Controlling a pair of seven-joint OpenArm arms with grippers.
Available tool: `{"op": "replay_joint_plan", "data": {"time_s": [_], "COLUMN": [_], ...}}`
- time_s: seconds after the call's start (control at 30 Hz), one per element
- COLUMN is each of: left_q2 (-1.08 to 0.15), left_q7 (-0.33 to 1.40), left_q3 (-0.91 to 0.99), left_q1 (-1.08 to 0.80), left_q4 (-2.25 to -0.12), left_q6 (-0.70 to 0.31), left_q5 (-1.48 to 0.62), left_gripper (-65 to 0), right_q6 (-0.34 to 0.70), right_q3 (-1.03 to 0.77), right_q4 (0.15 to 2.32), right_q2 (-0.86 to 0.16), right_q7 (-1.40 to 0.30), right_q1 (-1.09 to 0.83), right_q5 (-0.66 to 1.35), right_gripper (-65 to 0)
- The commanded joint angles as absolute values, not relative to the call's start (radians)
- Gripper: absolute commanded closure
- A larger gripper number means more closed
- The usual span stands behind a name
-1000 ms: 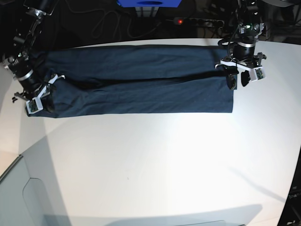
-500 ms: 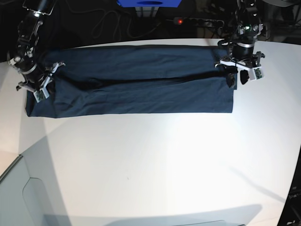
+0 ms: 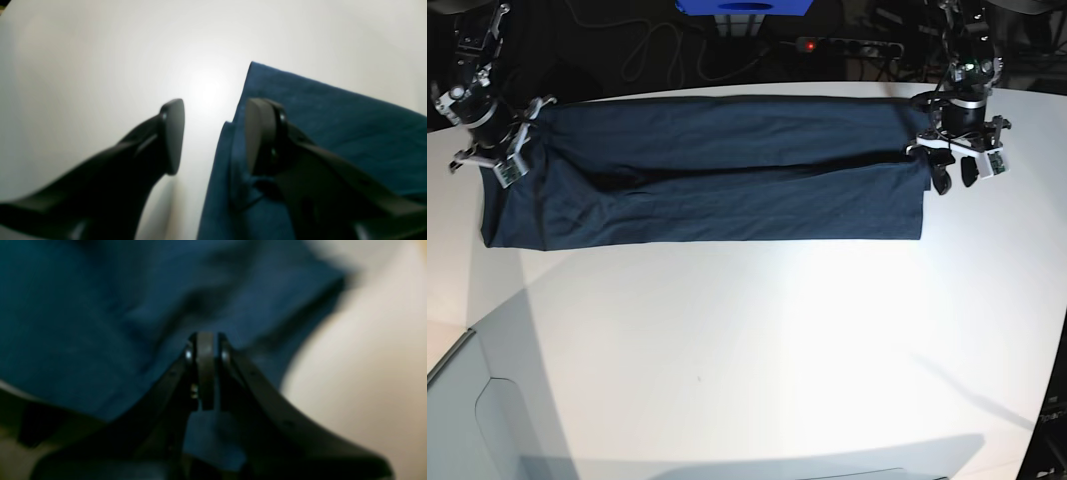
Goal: Fold the T-shirt properly
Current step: 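Adjust the right gripper's grasp on the strip end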
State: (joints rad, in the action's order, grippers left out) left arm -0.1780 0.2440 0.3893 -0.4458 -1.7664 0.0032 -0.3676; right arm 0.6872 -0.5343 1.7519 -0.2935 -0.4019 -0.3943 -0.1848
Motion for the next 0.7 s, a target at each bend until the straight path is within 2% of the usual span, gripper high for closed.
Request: {"op": "replay_joint_plan", "data": {"time_s": [0.0, 0.3, 0.4, 0.53, 0.6, 0.67], "left_q2": [-0.185, -0.179, -0.177, -0.177, -0.177, -0.177], "left_q7": [0.223, 0.225, 0.225, 0.225, 0.225, 0.225], "left_q3": [0.398, 0.410, 0.410, 0.410, 0.410, 0.410], "left_q1": [-0.440, -0.444, -0.446, -0.446, -0.452, -0.455], "left_q4": [-1.779, -1.779, -1.779, -1.781, -1.781, -1.781], "left_q6": [-0.001, -0.001, -0.001, -0.001, -0.001, -0.001], "left_q5": [-0.367, -0.374, -0.375, -0.375, -0.375, -0.375], "left_gripper": [-28.3, -28.3, -28.3, -28.3, -28.3, -28.3], "right_q6": [0.698, 0.698, 0.698, 0.698, 0.698, 0.698], "right_q3": [-0.541, -0.538, -0.538, -0.539, -0.539, -0.539], "right_q4": [1.779, 1.836, 1.836, 1.808, 1.773, 1.736], "right_q2": [-0.303, -0.214, -0.174, -0.156, -0.156, -0.156], "right_q7": [-0.387, -0.390, -0.452, -0.541, -0.549, -0.547], "right_q1": [-0.394, -0.323, -0.274, -0.206, -0.188, -0.179], "right_q5": [-0.173, -0.177, -0.179, -0.179, -0.179, -0.179], "right_gripper": [0.0, -1.3, -10.3, -27.2, -32.6, -35.3]}}
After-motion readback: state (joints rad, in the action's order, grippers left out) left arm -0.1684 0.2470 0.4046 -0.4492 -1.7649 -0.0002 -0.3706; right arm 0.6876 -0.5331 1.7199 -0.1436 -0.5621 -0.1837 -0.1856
